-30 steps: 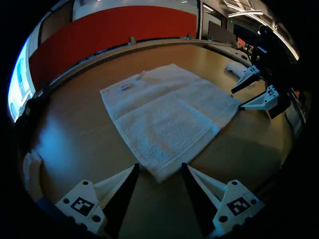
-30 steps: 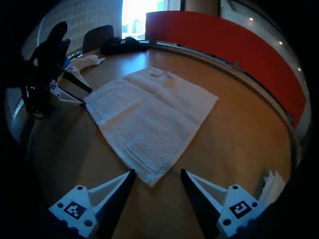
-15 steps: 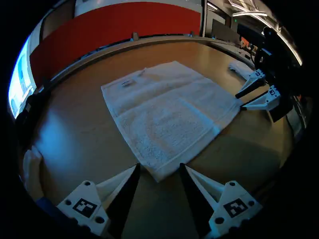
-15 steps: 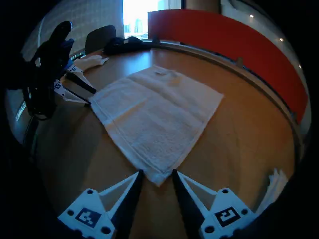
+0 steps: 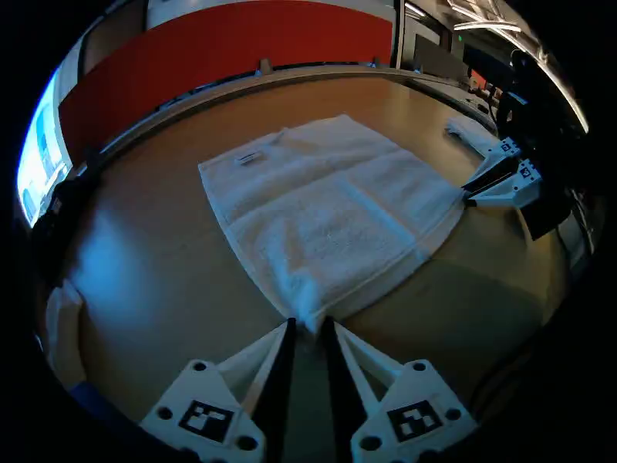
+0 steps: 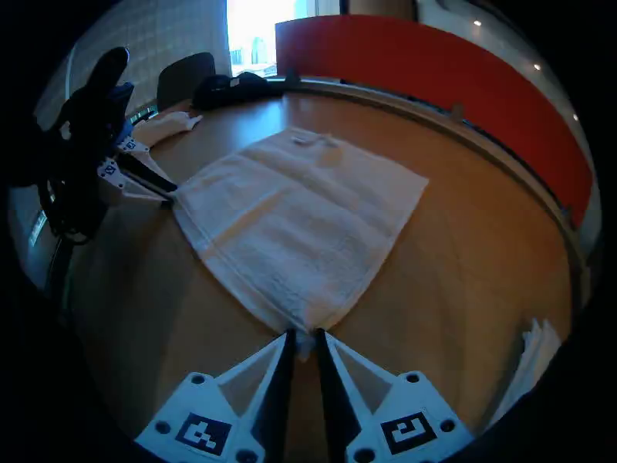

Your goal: Fold towel

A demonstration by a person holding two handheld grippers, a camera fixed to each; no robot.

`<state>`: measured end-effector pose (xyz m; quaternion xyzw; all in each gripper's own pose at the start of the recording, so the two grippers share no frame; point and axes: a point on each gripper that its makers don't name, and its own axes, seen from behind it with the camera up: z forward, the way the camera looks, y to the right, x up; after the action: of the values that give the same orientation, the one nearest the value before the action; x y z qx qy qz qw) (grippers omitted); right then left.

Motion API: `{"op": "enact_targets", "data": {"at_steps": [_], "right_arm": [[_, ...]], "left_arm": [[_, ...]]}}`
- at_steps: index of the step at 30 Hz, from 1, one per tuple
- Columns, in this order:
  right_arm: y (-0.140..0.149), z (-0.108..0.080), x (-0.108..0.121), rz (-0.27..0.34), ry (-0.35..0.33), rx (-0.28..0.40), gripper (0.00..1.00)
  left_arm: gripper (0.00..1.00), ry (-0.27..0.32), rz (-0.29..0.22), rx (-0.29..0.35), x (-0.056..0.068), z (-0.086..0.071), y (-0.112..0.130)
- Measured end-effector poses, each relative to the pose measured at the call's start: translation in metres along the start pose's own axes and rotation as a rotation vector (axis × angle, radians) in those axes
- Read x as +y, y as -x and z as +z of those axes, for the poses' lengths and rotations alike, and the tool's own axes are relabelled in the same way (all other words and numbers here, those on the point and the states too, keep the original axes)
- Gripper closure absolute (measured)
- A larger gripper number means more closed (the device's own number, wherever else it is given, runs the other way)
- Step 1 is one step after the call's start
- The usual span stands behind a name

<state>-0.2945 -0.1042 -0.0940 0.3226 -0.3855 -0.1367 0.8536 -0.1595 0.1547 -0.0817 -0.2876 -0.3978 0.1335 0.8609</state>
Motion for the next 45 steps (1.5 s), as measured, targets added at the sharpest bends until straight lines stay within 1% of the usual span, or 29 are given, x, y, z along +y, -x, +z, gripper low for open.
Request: {"op": "enact_targets", "data": {"at_steps": [3,5,11,17,23,32,41,45], "right_arm": [[-0.002,0.000,-0.002,-0.001,0.000,0.002,0.81],[-0.004,0.000,-0.002,-0.004,0.006,0.003,0.82],[-0.011,-0.005,-0.004,0.009,0.010,0.017,0.83],[-0.020,-0.016,0.000,0.025,0.016,0.040,0.83],[-0.032,-0.033,0.000,0.015,0.017,0.059,0.83],[-0.057,-0.065,-0.005,-0.014,0.006,0.086,0.83],[-0.074,-0.093,-0.011,-0.022,-0.011,0.097,0.83],[-0.077,-0.103,-0.014,-0.025,-0.020,0.096,0.83]], "left_arm": [[0.82,-0.010,-0.015,-0.002,-0.001,0.000,-0.001],[0.83,-0.015,-0.023,-0.003,-0.001,0.000,-0.001],[0.85,-0.009,-0.068,-0.007,0.001,-0.001,-0.003],[0.85,-0.005,-0.096,0.005,0.005,-0.008,-0.009],[0.85,-0.008,-0.121,0.027,0.007,-0.025,-0.022],[0.85,-0.008,-0.172,0.030,0.010,-0.060,-0.038],[0.85,-0.011,-0.203,0.021,0.020,-0.091,-0.047],[0.85,-0.005,-0.210,0.008,0.026,-0.101,-0.046]]}}
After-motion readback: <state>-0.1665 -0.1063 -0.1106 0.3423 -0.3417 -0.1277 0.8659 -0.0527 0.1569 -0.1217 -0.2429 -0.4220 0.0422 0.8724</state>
